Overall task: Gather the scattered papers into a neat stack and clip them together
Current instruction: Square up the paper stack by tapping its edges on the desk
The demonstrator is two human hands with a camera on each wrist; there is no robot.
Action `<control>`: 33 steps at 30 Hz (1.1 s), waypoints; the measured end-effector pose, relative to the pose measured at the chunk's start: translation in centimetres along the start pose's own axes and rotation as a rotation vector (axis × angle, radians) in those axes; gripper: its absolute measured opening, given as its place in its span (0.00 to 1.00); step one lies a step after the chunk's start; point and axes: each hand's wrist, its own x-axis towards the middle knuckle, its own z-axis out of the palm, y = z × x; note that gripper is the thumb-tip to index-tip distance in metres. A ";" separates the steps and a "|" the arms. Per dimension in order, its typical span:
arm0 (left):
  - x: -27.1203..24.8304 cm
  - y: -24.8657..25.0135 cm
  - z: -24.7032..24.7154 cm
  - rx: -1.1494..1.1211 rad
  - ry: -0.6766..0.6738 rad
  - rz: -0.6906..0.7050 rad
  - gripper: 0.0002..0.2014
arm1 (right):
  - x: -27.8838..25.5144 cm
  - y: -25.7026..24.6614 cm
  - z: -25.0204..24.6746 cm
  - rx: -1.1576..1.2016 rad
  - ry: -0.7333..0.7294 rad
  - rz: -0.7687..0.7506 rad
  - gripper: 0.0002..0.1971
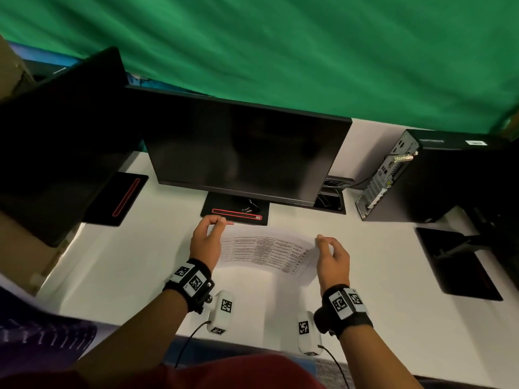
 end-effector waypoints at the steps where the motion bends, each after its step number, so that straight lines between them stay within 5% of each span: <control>1: 0.0 -0.1 0.0 0.003 0.001 0.002 0.09 | 0.0 0.0 -0.1 -0.002 0.005 -0.016 0.11; 13: -0.3 0.1 -0.1 -0.009 -0.022 0.019 0.09 | 0.6 0.2 -0.4 -0.005 -0.016 -0.019 0.08; 18: -0.7 -0.8 -1.9 -0.124 -0.271 0.005 0.14 | -0.2 -0.6 -1.2 -0.010 -0.083 -0.127 0.02; 22: -0.4 -2.0 -2.7 0.154 -0.274 0.040 0.10 | -1.0 -3.1 -1.2 -0.455 -0.075 -0.540 0.12; 25: -0.1 -2.3 -2.5 0.214 -0.273 0.084 0.07 | -1.5 -5.9 1.8 -0.844 -0.232 -0.874 0.22; 29: 0.2 -2.4 -2.7 0.222 -0.279 0.079 0.08 | -2.4 -7.4 8.2 -1.272 -0.642 -0.825 0.36; 33: 0.0 -1.9 -3.0 0.290 -0.289 0.102 0.07 | -2.3 -7.3 10.6 -1.523 -0.762 -0.705 0.20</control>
